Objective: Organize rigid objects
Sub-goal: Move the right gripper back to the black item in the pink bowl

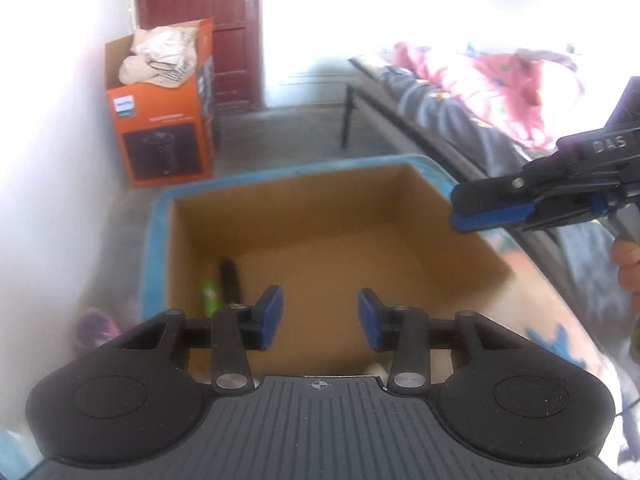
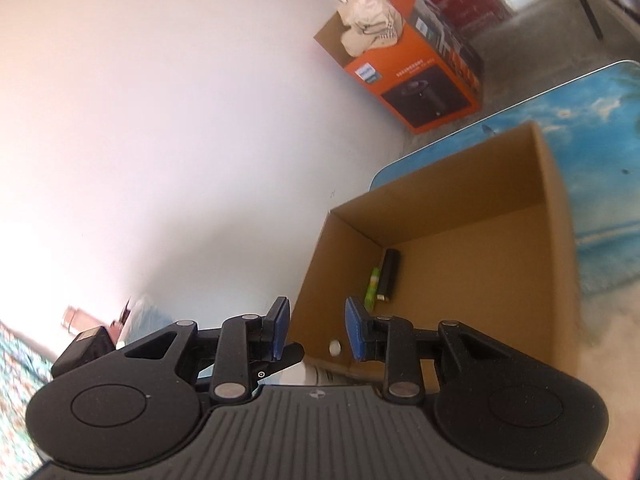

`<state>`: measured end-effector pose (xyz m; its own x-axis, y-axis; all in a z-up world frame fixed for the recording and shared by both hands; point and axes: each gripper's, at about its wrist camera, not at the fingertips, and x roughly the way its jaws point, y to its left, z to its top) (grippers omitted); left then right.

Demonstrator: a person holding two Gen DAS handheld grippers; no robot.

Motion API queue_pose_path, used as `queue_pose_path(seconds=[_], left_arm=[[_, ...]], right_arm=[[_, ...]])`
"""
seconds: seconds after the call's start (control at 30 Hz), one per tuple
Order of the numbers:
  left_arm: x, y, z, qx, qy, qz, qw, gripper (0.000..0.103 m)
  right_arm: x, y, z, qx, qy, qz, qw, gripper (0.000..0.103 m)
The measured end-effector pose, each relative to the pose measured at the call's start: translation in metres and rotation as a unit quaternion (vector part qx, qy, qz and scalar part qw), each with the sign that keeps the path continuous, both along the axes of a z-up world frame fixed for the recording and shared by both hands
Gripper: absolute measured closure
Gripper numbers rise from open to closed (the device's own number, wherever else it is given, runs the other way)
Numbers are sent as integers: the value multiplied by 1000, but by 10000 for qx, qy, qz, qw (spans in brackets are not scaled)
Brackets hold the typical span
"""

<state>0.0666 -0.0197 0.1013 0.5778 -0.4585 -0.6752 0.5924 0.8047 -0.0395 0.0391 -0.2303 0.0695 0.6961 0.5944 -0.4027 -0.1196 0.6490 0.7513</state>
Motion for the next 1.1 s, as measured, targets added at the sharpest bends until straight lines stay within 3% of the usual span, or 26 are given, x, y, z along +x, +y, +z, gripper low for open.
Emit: queue_pose_path(seconds=[0.2, 0.37, 0.57, 0.8, 1.1], left_arm=[[-51, -10, -39, -363, 395, -366, 9979, 62], [-71, -27, -70, -688, 1043, -775, 9891, 62], [-82, -51, -99, -448, 989, -899, 9900, 63], [-79, -54, -111, -346, 954, -861, 9911, 63], [-74, -47, -115, -291, 947, -906, 9909, 63]], right_arm=[[-71, 3, -42, -71, 26, -220, 9997, 67], [-85, 20, -89, -287, 368, -378, 9982, 66], [-88, 28, -120, -386, 793, -428, 9952, 66], [-95, 35, -136, -478, 1072, -495, 9919, 66], [-107, 41, -137, -138, 1171, -562, 9914, 64]])
